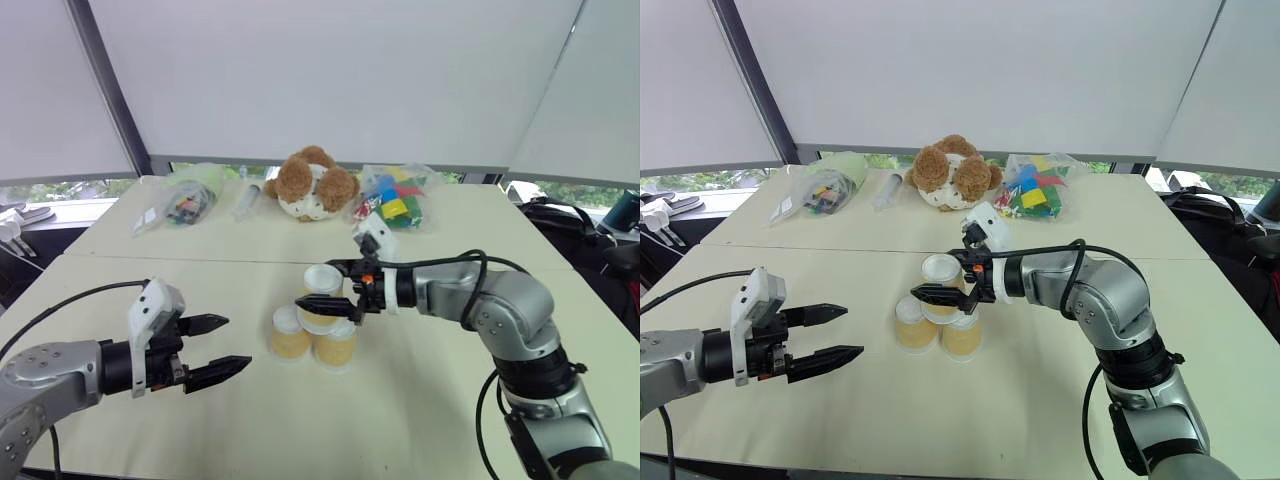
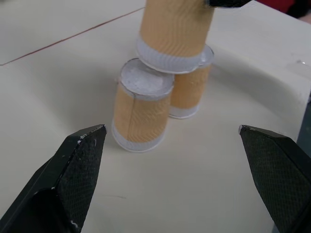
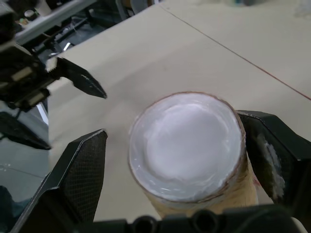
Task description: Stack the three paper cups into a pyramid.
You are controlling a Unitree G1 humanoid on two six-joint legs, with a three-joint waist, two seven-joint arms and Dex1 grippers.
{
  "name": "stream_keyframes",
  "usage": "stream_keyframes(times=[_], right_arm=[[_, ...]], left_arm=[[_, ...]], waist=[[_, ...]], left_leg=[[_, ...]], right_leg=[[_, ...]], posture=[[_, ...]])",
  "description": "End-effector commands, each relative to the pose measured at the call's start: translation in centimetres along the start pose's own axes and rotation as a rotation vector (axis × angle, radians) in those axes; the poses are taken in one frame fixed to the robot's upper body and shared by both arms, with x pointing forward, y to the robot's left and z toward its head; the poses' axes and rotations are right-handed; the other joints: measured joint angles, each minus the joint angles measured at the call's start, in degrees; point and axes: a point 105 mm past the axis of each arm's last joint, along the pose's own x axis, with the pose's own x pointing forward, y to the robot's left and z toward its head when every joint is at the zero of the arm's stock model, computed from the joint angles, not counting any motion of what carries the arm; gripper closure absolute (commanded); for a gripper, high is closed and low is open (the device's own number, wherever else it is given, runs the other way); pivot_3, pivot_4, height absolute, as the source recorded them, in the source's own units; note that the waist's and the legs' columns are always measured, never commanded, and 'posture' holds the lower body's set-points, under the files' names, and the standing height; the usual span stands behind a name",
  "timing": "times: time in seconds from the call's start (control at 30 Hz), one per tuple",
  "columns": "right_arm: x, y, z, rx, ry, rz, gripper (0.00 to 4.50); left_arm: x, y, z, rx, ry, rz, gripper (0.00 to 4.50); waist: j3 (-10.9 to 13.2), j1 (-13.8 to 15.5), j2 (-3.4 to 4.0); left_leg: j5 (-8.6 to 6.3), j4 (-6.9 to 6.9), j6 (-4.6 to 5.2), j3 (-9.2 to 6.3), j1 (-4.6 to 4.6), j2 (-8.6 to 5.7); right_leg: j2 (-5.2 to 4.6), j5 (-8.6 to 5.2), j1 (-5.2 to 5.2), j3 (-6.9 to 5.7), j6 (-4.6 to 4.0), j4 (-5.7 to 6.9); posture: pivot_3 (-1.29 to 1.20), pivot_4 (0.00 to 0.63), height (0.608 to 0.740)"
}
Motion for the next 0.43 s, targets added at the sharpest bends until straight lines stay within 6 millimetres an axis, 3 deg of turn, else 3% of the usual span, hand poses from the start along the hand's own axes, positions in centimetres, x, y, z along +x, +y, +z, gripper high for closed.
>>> stream_keyframes(times=[0.03, 0.1, 0.23, 0.3, 0.33, 0.43], right_arm=[[-1.9, -0.4, 2.6, -0.106, -0.079, -0.018, 0.04], [-3.0, -1.0, 3.0, -0.141, -0.089, -0.036, 0.04], [-7.6, -2.8, 3.5, -0.099, -0.148, -0.087, 0.04], [-10.1, -3.1, 1.5, -0.038, -0.098, -0.099, 0.04], [-11.5, -3.5, -0.8, 0.011, -0.036, -0.127, 0.04], [-13.7, -4.0, -4.9, 0.091, 0.064, -0.181, 0.04]], left_arm=[[-0.2, 0.3, 0.5, 0.027, -0.022, 0.012, 0.0], [-0.3, 0.6, 0.3, 0.022, -0.021, 0.02, 0.0], [-0.6, 1.5, -0.4, 0.022, -0.017, 0.069, 0.0], [-0.8, 2.2, -1.2, 0.008, -0.006, 0.101, 0.0], [-0.9, 2.5, -1.7, -0.002, 0.0, 0.112, 0.0], [-1.0, 3.2, -2.6, 0.008, 0.017, 0.143, 0.0]], waist=[[0.0, 0.0, 0.0], [0.0, 0.0, 0.0], [0.0, 0.1, 0.0], [0.0, 0.5, -0.02], [0.0, 0.7, -0.05], [-0.1, 1.0, -0.14]], left_leg=[[0.0, 0.0, 0.0, 0.0, 0.0, 0.0], [0.0, 0.0, 0.0, 0.0, 0.0, -0.01], [0.0, -0.01, 0.0, 0.01, 0.0, -0.01], [-0.01, -0.02, 0.02, -0.01, 0.0, -0.01], [-0.03, -0.02, 0.04, -0.02, 0.01, -0.01], [-0.07, -0.04, 0.11, 0.0, 0.04, -0.02]], right_leg=[[-0.01, 0.0, 0.02, 0.0, 0.0, -0.01], [-0.01, 0.0, 0.01, 0.0, 0.0, -0.03], [-0.01, 0.0, 0.01, 0.0, 0.0, -0.03], [-0.01, 0.0, 0.08, -0.01, -0.01, -0.14], [-0.02, -0.01, 0.13, -0.02, -0.01, -0.19], [-0.04, -0.03, 0.21, -0.03, -0.03, -0.32]], posture=[[0.0, 0.15, 0.74], [0.0, 0.15, 0.74], [0.0, 0.15, 0.74], [0.0, 0.15, 0.74], [0.0, 0.15, 0.74], [0.0, 0.15, 0.74]])
